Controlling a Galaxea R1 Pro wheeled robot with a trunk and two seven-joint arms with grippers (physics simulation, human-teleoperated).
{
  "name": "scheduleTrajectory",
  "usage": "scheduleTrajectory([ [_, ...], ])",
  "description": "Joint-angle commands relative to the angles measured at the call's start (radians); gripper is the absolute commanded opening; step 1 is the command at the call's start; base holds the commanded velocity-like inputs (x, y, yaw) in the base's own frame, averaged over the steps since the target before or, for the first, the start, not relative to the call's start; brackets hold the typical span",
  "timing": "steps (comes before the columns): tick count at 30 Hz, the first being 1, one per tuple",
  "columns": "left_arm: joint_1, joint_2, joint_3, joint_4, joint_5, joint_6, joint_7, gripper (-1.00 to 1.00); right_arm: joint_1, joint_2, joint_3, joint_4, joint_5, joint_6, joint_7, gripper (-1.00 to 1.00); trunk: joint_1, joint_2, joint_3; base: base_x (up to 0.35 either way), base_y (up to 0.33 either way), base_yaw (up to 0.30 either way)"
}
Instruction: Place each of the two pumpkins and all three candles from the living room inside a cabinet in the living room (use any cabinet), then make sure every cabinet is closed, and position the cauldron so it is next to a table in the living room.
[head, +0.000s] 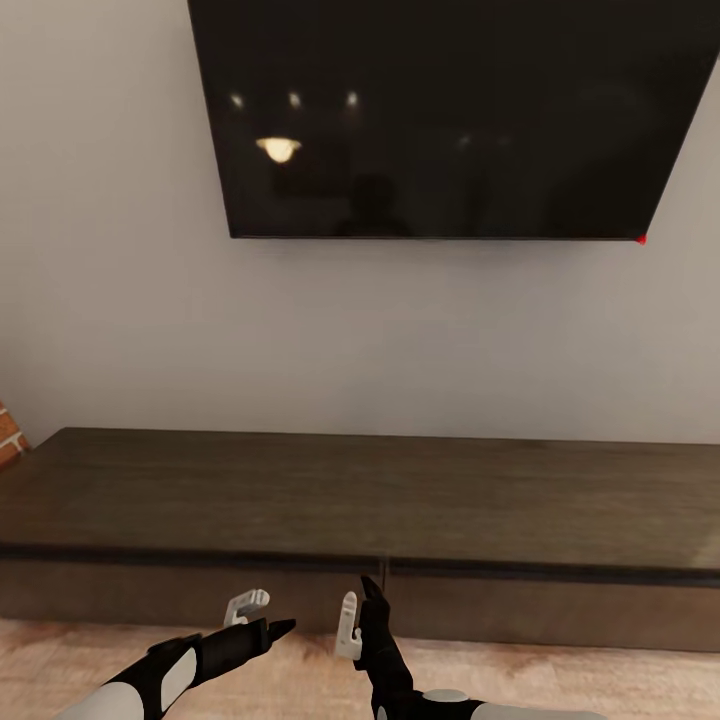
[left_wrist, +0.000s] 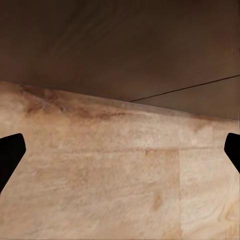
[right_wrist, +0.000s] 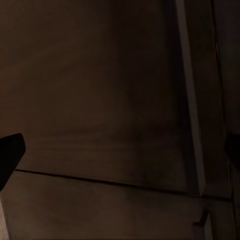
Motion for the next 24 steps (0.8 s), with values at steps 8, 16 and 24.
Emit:
scheduleTrajectory([
  [8,0.0,0.0,0.004,0.001,0.004,0.011,-0.004,1.0,-0.002,0.0,0.009,-0.002,-0.008,0.008,-0.006,1.0,0.0,0.0,-0.001,0.115,0.0,0.0],
  [16,0.0,0.001,0.004,0.0,0.003,0.011,-0.005,1.0,-0.002,0.0,0.009,-0.001,-0.008,0.008,-0.006,1.0,0.0,0.0,-0.001,0.007,0.0,0.0],
  [24,0.0,0.0,0.003,-0.001,0.004,0.011,-0.008,1.0,-0.001,0.0,0.009,-0.001,-0.008,0.008,-0.006,1.0,0.0,0.0,-0.001,0.0,0.0,0.0],
])
